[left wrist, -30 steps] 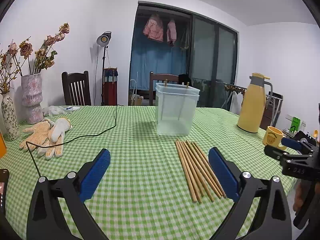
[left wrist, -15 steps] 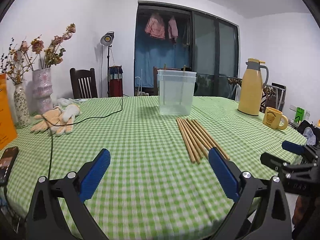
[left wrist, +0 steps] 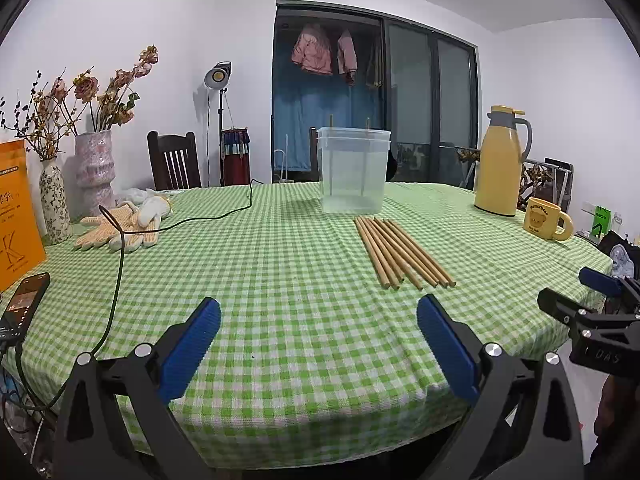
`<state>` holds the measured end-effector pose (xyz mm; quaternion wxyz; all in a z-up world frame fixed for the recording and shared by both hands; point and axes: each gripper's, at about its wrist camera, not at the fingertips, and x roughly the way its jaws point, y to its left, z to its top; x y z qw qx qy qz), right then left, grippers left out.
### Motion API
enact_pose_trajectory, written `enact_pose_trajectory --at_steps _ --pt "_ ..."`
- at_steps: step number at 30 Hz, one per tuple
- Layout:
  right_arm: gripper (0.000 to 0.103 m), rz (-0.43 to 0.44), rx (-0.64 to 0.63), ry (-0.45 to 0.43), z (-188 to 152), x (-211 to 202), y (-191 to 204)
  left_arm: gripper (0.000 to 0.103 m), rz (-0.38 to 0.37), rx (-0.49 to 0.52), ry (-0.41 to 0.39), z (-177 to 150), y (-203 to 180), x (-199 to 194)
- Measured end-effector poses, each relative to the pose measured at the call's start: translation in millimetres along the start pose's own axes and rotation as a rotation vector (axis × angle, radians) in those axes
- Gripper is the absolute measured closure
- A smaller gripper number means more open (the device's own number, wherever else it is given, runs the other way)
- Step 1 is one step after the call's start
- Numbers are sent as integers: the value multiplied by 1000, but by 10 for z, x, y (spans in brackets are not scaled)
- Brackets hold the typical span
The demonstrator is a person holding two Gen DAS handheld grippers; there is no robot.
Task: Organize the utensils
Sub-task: 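Withdraw both open tools back over the remaining chopsticks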
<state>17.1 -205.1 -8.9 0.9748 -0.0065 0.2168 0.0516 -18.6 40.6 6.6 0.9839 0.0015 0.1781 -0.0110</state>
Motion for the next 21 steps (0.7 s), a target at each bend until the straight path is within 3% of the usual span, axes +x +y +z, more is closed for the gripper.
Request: enact_pose_trajectory --at_steps 21 --pt "12 -21 47 37 -85 192 -100 8 5 -1 22 -19 -5 249"
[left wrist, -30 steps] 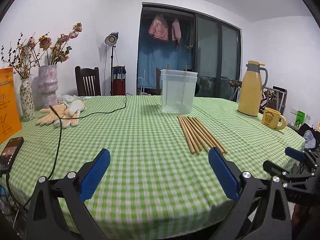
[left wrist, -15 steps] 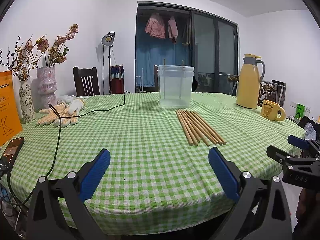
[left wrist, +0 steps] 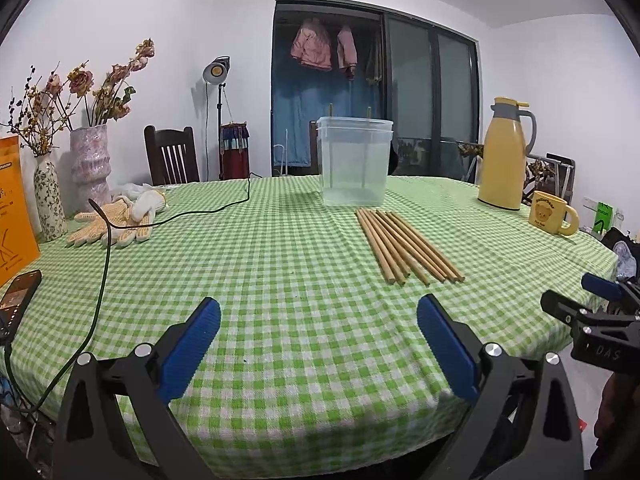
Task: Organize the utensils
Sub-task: 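Withdraw both open tools back over the remaining chopsticks, then close the right tool on a chopstick while the left tool grasps another chopstick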
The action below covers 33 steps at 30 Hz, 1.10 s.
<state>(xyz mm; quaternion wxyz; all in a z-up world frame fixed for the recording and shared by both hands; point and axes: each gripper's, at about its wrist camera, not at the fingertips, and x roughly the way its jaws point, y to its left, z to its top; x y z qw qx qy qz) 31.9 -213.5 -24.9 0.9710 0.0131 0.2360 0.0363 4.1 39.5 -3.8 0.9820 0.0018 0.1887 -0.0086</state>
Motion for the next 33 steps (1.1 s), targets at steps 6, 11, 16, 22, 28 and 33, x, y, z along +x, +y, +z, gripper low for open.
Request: enact_pose_trajectory --at_steps 6,11,16,22,28,33 --pt "12 -10 15 17 75 115 2 8 5 -7 -4 121 38 136" --pt "12 -6 23 27 176 215 20 8 -7 -13 1 203 63 262" --pt "12 3 39 50 268 352 38 8 -34 -12 50 264 82 472" --pt "12 37 25 127 443 604 82 7 -94 -14 139 340 87 761" --pt "22 84 -5 205 576 827 186 8 -129 3 229 485 30 1087" --pt "46 142 -59 264 640 1016 313 10 -106 31 322 542 -23 1382"
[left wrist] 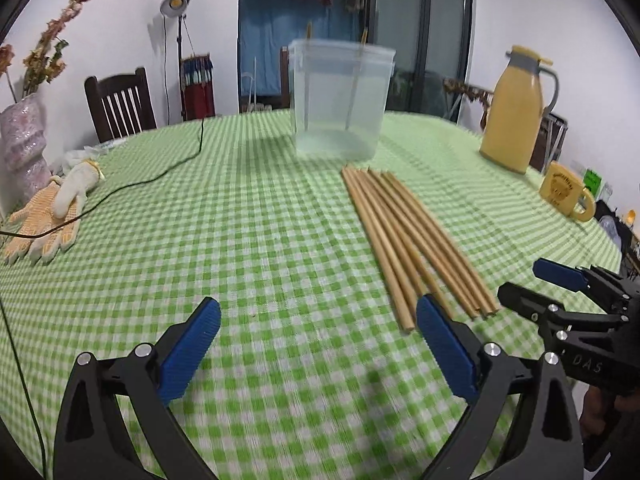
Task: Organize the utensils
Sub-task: 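Close the right tool on a chopstick while the left tool grasps another chopstick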
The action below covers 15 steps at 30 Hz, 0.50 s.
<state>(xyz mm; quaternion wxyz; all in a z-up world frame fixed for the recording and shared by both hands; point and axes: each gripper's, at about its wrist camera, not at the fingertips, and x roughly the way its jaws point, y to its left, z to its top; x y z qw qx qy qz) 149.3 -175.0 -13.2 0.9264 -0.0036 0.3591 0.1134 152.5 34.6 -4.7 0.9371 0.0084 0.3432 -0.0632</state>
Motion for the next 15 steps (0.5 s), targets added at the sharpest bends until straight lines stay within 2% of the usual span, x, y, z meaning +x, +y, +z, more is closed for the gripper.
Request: enact_pose_trajectory --at_steps 2,4,6,7,12,15 --pt "59 4 -14 29 27 77 18 16 -3 2 40 44 1 97" --pt "64 14 -14 56 45 148 22 19 -25 1 79 86 -11 196" --pt "66 21 -15 66 54 171 26 22 -43 8 106 127 -36 266" --pt "68 21 -19 69 61 187 31 29 -59 18 117 145 -60 294" --pt "74 30 -9 81 77 223 -2 46 -81 94 158 174 -243 442" --pt "75 26 -20 79 74 210 7 48 -105 69 172 161 -252 470"
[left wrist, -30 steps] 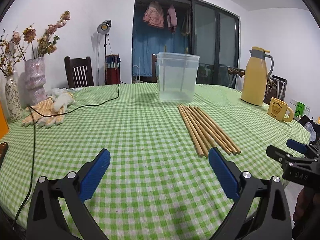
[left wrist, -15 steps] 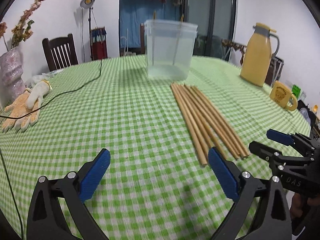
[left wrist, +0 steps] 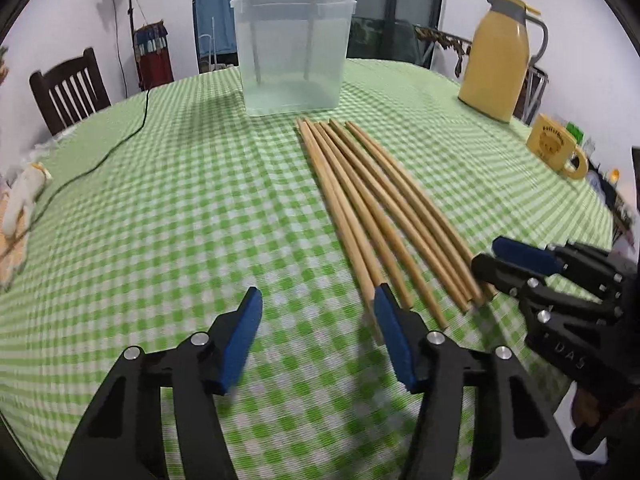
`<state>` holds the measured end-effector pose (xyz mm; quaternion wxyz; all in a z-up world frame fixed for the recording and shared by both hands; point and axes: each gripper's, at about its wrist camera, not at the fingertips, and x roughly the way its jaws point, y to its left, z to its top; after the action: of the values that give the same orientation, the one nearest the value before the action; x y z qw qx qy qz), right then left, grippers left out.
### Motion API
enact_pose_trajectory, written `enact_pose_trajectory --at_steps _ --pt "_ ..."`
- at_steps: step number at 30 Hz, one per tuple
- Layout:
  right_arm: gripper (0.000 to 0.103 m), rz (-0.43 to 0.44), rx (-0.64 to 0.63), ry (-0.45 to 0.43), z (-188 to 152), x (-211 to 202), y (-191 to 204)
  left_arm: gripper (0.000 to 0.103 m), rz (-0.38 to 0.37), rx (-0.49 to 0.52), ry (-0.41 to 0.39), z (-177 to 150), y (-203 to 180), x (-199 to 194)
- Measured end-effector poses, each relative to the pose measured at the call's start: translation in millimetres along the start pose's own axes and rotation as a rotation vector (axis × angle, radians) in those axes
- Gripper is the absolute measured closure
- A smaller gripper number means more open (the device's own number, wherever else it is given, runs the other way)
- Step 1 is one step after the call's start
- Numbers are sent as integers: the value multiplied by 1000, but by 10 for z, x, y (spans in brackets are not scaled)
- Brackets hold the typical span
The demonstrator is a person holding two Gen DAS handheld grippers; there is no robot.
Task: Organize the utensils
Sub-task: 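Close the right tool on a chopstick while the left tool grasps another chopstick, then lift the right tool's chopstick toward the container while the left tool carries its chopstick too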
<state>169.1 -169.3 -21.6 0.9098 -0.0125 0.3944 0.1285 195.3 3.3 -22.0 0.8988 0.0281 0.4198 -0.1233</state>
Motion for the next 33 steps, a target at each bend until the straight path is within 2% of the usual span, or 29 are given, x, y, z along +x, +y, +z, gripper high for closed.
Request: enact_pose_trajectory --at_steps 4,9,12,14,16,19,24,27,30,33 --pt "79 -18 -30 5 -19 24 49 48 -15 -18 12 -3 -21 6" --pt "81 -28 -27 0 -47 8 11 48 -13 20 11 -32 -107 0" --pt "82 -41 -21 -3 -52 -2 -32 65 17 14 7 -30 -72 -16" --pt "82 -53 -23 -7 -66 -15 -60 88 35 17 4 -32 -39 -27" --pt "82 -66 -32 -11 -79 -30 -71 99 68 5 -2 -39 31 -40" --pt "82 -76 -25 -15 -100 -55 -133 99 67 -86 3 -63 214 -98" --pt "82 -60 -17 -30 -152 -93 -192 98 16 -109 -5 -131 233 -165" --pt "82 -57 -24 -40 -173 -107 -184 92 -8 -117 -11 -168 222 -197" --pt "82 -39 -24 -43 -200 -119 -184 80 -41 -120 -10 -176 205 -205" --pt "82 -31 -32 -45 -215 -134 -160 72 -49 -94 -10 -183 141 -203"
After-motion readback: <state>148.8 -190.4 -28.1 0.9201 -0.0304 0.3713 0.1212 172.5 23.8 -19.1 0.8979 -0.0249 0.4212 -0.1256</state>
